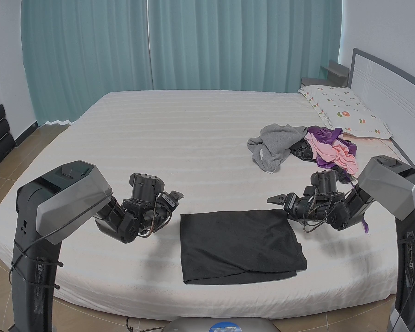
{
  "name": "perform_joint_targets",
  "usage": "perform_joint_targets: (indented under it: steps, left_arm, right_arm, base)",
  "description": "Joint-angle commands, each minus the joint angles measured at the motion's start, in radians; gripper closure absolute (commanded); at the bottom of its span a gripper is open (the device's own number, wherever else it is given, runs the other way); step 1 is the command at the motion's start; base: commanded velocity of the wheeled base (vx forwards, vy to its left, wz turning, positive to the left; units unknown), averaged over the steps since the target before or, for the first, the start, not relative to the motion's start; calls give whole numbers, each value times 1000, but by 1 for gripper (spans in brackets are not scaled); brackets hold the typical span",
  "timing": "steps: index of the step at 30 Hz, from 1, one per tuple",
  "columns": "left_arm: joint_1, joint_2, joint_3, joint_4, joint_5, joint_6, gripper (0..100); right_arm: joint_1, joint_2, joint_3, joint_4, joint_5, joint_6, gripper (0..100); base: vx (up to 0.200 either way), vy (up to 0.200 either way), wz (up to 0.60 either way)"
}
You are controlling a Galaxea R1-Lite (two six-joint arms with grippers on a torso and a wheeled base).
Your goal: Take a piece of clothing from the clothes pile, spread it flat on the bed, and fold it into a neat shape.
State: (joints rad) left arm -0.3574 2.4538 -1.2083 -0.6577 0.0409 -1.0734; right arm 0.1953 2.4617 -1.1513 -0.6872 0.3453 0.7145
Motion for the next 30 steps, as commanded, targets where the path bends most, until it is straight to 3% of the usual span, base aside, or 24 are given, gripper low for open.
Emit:
perform_joint_targets:
  steps: [1, 5, 6, 22, 29, 30]
  left_arm:
    - [0, 2, 0, 0, 1, 0, 0]
    - [0, 2, 0, 0, 1, 1, 0]
    - [0, 2, 0, 0, 1, 1, 0]
    - [-48, 51, -46, 4, -3, 112, 0]
    - [-63, 106, -129, 29, 7, 141, 0]
    - [-64, 109, -140, 39, 7, 142, 100]
  right_arm:
    - [-4, 3, -4, 0, -6, -1, 0]
    - [-13, 3, -4, 2, -12, -3, 0]
    - [-13, 3, -4, 2, -14, -3, 100]
    - [-50, -12, -34, 15, -42, -3, 100]
    - [-60, -15, -31, 26, -43, -3, 100]
    - [-60, -15, -33, 26, -43, -3, 100]
  base:
    - [0, 0, 0]
    - [0, 0, 0]
    - [0, 0, 0]
    - [0, 0, 0]
    - [0, 0, 0]
    - [0, 0, 0]
